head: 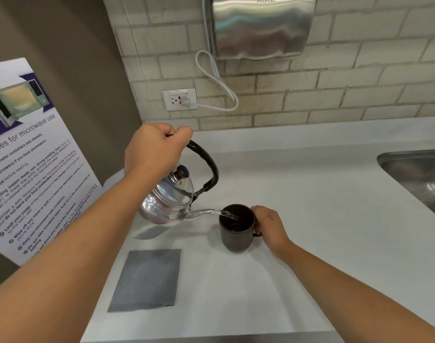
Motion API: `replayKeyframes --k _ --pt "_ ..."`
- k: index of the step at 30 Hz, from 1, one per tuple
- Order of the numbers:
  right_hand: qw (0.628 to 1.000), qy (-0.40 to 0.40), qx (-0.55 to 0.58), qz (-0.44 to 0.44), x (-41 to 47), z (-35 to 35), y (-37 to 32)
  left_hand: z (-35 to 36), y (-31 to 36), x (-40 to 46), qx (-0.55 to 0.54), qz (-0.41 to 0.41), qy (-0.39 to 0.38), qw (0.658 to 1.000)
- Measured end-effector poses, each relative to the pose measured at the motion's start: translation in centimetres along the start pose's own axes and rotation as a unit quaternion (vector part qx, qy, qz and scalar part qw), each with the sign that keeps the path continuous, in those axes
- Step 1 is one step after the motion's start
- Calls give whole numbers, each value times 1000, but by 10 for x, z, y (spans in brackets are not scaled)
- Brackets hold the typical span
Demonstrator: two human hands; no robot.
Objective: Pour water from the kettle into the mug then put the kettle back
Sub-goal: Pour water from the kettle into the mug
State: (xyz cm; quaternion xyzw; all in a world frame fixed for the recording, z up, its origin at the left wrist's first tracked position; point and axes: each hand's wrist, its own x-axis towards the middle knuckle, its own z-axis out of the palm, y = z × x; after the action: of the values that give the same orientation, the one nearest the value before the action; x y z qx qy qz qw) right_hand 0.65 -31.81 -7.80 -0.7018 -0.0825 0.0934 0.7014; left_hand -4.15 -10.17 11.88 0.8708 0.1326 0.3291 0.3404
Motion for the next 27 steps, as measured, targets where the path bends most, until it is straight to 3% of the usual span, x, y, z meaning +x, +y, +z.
replayKeyframes --k 18,27 --pt "1000 -3 -12 -2 0 -1 2 -4 9 6 16 29 -8 999" --pt "1000 -7 -19 -3 1 -2 2 1 -21 -2 -101 -39 10 994"
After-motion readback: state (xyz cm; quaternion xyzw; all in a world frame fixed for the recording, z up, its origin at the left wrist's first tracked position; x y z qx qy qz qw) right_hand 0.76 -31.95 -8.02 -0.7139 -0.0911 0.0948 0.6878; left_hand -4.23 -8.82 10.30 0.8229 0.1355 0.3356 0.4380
